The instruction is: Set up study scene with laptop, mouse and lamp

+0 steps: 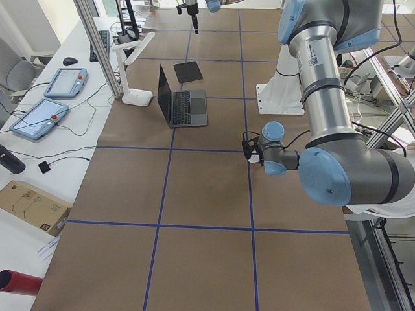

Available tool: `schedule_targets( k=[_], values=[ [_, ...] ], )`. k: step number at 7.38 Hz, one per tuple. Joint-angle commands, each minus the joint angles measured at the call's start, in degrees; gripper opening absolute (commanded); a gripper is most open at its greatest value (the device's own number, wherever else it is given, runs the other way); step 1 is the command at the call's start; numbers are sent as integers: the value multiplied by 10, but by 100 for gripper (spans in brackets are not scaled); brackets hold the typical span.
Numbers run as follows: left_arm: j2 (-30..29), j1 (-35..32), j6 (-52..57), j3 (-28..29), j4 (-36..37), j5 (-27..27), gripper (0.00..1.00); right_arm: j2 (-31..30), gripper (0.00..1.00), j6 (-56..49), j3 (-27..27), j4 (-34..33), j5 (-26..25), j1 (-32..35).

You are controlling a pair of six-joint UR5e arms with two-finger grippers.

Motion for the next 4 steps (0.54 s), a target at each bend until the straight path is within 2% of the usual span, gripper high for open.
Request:
schedule_targets(
  k=[1,4],
  values=[
    [-106,-46,5,-16,123,-29,58,1,99,0,-1,3,0,0],
    [-228,-57,7,-19,247,-29,58,0,99,0,-2,3,-1,1]
  ],
)
